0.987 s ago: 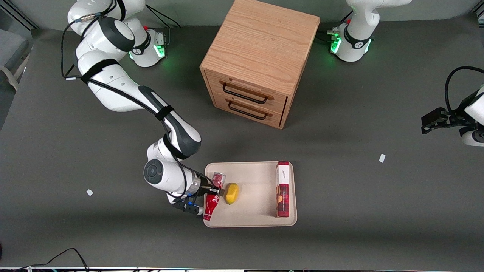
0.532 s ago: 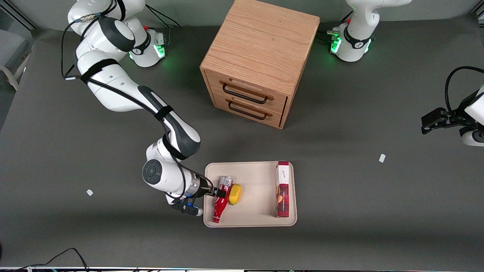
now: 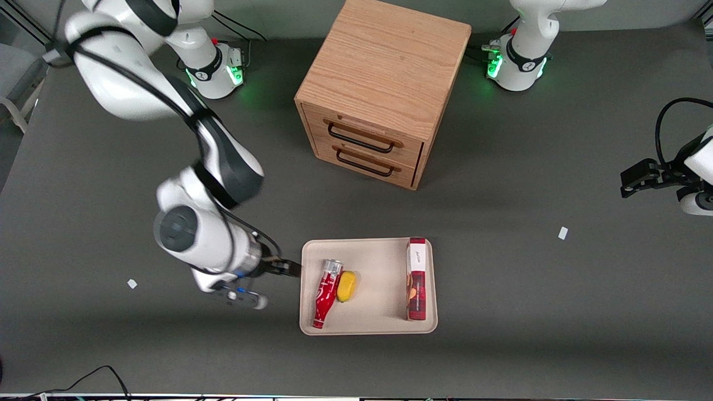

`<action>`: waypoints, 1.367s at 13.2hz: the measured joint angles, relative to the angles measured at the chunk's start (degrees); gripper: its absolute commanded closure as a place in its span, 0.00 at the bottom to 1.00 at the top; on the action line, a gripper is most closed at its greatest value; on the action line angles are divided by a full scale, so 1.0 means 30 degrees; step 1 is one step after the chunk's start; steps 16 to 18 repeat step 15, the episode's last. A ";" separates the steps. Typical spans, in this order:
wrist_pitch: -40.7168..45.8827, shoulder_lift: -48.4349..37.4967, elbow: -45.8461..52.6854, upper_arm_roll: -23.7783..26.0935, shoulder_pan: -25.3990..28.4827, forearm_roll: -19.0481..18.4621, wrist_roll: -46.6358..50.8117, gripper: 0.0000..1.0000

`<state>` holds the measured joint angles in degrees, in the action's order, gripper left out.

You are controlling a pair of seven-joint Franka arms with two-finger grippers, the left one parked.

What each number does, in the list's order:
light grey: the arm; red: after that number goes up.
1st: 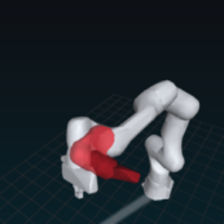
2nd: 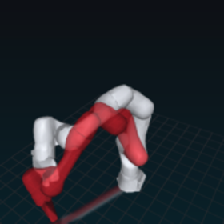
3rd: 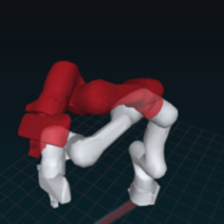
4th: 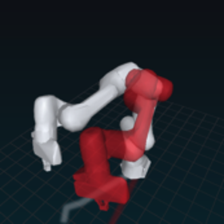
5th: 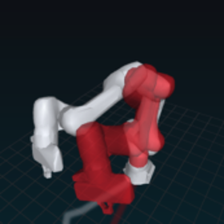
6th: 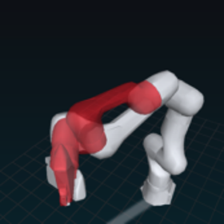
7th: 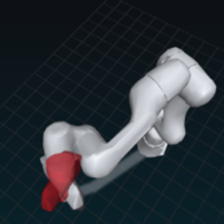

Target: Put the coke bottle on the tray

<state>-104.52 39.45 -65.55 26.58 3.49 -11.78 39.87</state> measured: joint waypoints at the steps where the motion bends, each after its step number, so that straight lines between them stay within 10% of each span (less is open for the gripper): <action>1: 0.2093 -0.1696 -0.0094 -0.0011 -0.0443 -0.0003 -0.0195 0.00; 7: 1.0545 -0.9507 -0.1430 -0.4262 -0.1662 0.3060 -0.4942 0.00; 18: 0.9345 -1.5870 -0.8948 -0.6094 -0.1877 0.4096 -0.6295 0.00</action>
